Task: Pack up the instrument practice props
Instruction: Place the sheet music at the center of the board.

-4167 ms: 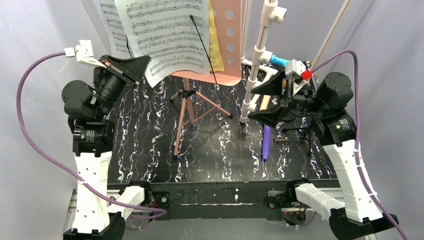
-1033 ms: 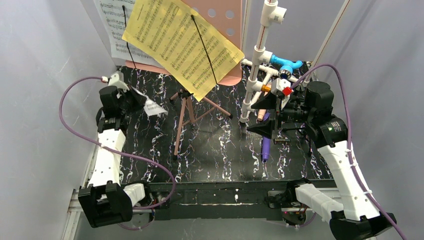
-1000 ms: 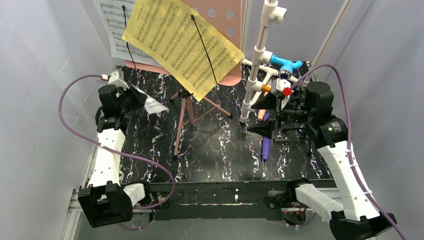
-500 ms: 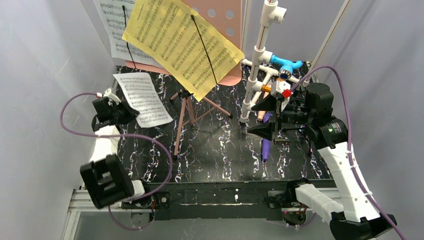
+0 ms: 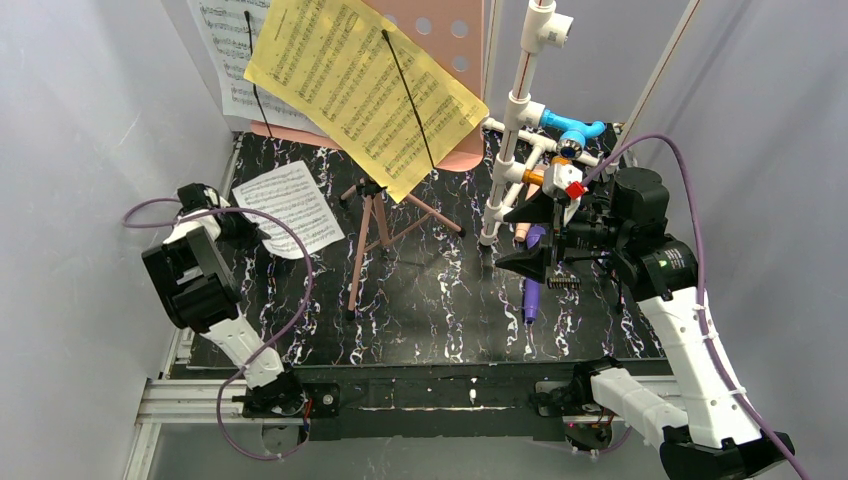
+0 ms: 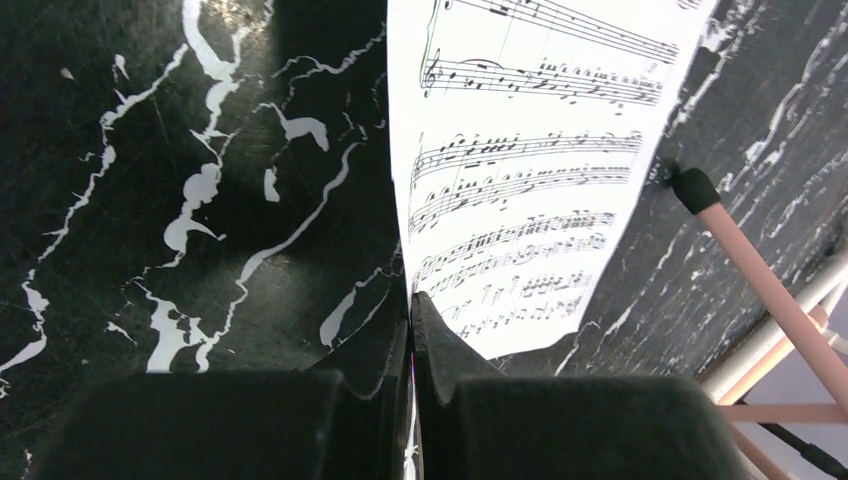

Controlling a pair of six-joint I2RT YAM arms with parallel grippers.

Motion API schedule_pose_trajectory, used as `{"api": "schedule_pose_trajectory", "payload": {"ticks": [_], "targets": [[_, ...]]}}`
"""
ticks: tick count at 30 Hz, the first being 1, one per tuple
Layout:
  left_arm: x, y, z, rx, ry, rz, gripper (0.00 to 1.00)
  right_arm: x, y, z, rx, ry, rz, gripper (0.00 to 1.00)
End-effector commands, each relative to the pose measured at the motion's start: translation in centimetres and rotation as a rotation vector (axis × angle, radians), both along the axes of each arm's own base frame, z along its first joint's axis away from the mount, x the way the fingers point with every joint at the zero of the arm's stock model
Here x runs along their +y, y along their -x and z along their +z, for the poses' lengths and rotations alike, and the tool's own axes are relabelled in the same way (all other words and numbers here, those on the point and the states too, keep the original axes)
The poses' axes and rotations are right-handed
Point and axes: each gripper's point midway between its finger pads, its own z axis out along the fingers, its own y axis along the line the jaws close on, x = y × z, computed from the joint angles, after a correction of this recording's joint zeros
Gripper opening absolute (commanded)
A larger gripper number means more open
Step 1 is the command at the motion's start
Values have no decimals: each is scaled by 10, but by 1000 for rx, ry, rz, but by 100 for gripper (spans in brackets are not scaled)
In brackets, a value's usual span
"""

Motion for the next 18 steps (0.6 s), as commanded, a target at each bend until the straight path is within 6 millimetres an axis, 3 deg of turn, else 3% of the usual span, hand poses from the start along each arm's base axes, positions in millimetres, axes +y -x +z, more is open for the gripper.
{"api": "schedule_pose_trajectory", "payload": {"ticks": [1, 3, 5, 7, 10, 18], "targets": [[7, 11, -7, 116, 2, 40, 0, 0, 2, -2, -4, 2, 6, 100], [11, 13, -11, 159, -1, 57, 0, 0, 1, -4, 1, 5, 2, 100], [13, 13, -11, 179, 8, 62, 7, 0, 0, -6, 5, 8, -2, 100], [14, 14, -8, 179, 12, 66, 32, 0, -2, -7, 8, 11, -10, 100], [15, 16, 0, 153, 12, 69, 53, -2, -6, -11, 16, 24, -35, 100], [17, 25, 31, 45, 4, 112, 74, -5, -17, -24, 67, 63, -84, 100]]}}
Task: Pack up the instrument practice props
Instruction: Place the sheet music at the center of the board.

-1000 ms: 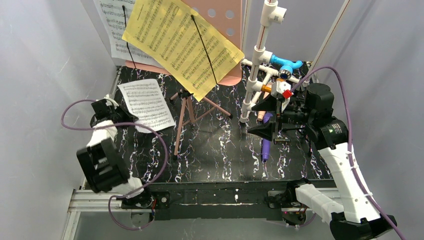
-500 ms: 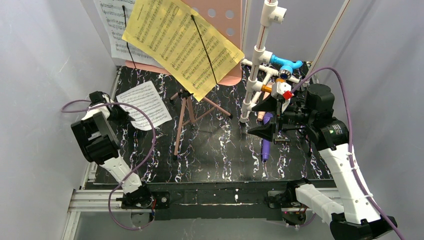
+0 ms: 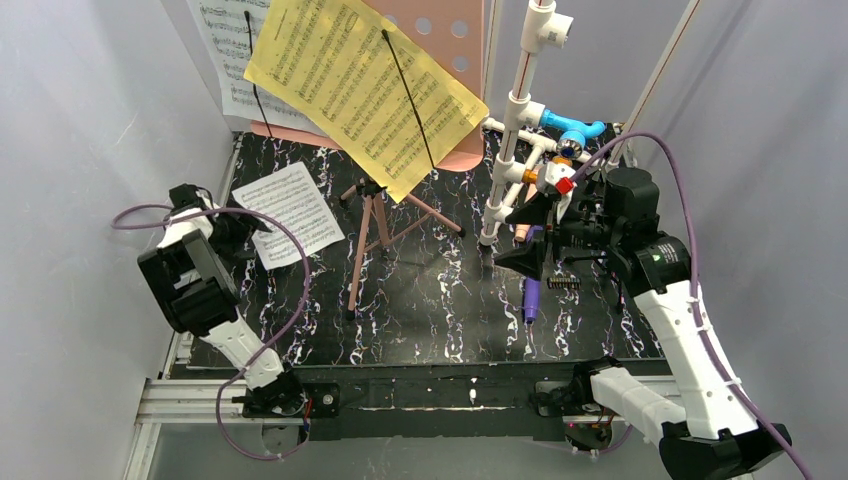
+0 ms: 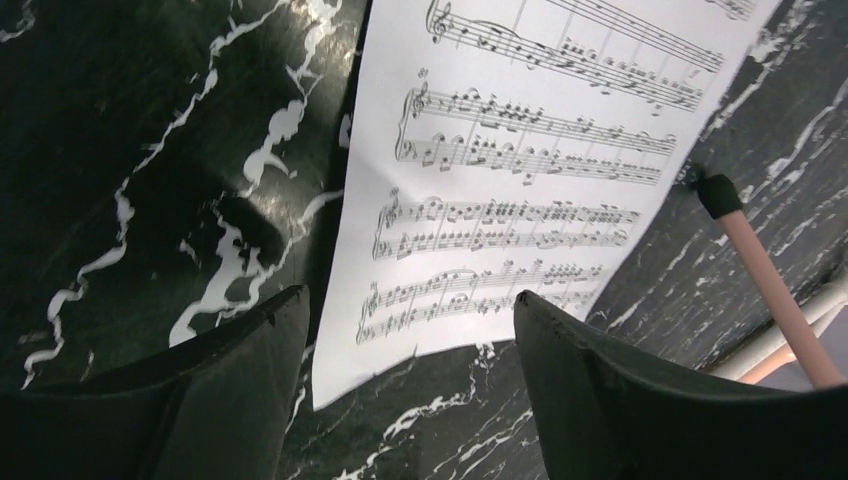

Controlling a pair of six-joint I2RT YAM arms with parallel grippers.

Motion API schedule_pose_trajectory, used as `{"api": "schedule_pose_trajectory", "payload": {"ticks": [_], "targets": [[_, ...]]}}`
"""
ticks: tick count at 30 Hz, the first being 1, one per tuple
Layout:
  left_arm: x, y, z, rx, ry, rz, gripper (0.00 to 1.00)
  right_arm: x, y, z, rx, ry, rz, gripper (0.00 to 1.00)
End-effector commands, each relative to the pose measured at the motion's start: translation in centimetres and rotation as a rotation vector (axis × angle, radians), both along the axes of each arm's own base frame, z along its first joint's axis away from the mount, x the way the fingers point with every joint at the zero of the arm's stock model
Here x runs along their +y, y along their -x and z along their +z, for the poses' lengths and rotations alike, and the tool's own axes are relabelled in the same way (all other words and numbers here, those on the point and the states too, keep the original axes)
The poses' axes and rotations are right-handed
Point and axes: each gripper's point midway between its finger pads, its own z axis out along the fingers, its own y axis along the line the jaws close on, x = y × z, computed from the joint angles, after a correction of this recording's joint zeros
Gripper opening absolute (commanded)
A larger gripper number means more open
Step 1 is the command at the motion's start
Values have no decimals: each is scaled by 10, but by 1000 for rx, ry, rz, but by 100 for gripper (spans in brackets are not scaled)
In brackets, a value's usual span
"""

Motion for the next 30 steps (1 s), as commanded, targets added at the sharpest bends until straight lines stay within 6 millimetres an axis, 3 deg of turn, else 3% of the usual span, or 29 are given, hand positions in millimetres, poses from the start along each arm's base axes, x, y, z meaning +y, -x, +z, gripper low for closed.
{"api": "schedule_pose_trajectory", "payload": {"ticks": [1, 7, 12, 15, 24, 30], "targets": [[6, 8, 38, -106, -24, 46, 75, -1, -6, -8, 24, 22, -26, 100], [3, 23, 56, -187, -6, 130, 98, -5, -11, -19, 60, 55, -57, 100], [-16, 31, 65, -278, 160, 185, 98, -8, -15, -31, 101, 84, -82, 100], [-30, 41, 71, -311, 173, 145, 98, -10, -18, -37, 127, 97, -99, 100], [-87, 73, 107, -423, 89, -53, 98, -25, -31, -56, 191, 142, -177, 100], [-131, 106, 140, -451, -32, -264, 98, -41, -41, -80, 250, 185, -259, 100]]}}
